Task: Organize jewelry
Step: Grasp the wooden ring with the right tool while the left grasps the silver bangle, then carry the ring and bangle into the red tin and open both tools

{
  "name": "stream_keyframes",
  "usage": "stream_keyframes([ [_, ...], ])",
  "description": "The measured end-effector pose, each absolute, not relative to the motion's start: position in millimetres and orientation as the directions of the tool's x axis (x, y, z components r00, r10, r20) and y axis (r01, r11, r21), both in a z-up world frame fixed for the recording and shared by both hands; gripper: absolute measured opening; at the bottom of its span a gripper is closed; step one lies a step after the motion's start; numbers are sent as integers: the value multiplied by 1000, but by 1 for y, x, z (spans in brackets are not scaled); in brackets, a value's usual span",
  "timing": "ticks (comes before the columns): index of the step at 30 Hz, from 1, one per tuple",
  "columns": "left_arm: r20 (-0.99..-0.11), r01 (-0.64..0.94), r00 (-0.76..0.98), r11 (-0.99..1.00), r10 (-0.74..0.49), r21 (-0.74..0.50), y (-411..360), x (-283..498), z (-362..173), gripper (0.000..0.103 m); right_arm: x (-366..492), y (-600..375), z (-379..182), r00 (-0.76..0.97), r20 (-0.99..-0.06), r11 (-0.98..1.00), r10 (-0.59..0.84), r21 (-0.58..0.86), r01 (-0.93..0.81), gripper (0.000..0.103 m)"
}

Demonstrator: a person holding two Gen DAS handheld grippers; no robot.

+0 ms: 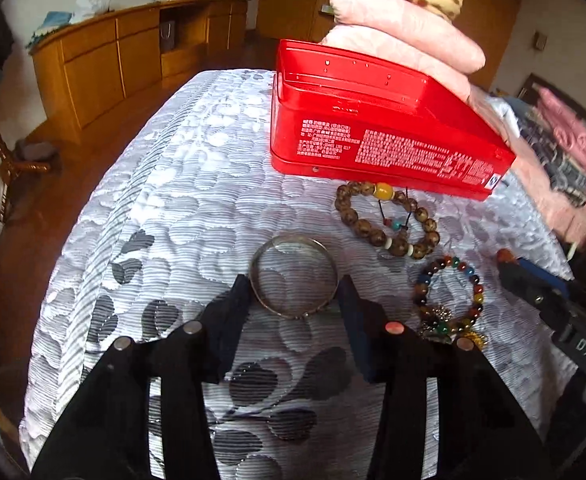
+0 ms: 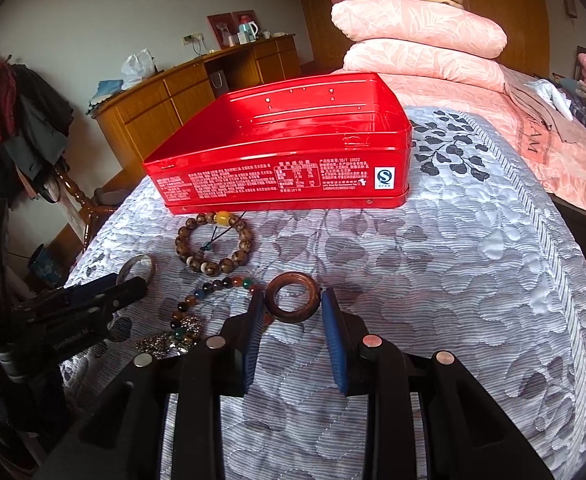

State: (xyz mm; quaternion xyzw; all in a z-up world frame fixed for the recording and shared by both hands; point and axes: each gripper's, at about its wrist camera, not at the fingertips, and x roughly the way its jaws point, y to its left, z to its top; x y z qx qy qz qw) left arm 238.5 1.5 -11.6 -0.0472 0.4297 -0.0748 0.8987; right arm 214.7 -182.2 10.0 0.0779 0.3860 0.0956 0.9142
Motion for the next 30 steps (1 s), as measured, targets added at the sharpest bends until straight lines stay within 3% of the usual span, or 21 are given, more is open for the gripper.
stream_keyframes([
  [13,-685,139,691,972,-232,-189,-5,227,17,41,216,-183,37,734,-641,972,226,198,-126,29],
  [15,-685,156,685,968,-248,-194,-7,230,19,3,218,-183,40,737,-638,972,224,196,-127,29],
  [20,-720,155,647,968,-252,-199,-9,241,5,4,222,-182,33,720,-653,970,234,205,-130,29],
  [21,-732,152,636,969,-245,-193,-9,242,1,8,222,-182,31,717,-656,970,236,206,-130,29],
  [23,-743,140,625,971,-240,-195,-9,242,-2,43,223,-182,29,714,-659,969,237,209,-129,29],
  [24,-740,132,631,972,-233,-194,-9,242,-1,70,223,-182,28,713,-660,969,238,209,-130,29],
  [25,-726,132,652,976,-218,-174,-10,241,1,74,223,-182,28,712,-660,969,239,210,-131,29],
  [30,-729,138,662,984,-174,-110,-18,258,4,75,225,-182,26,709,-661,967,246,217,-134,29],
])
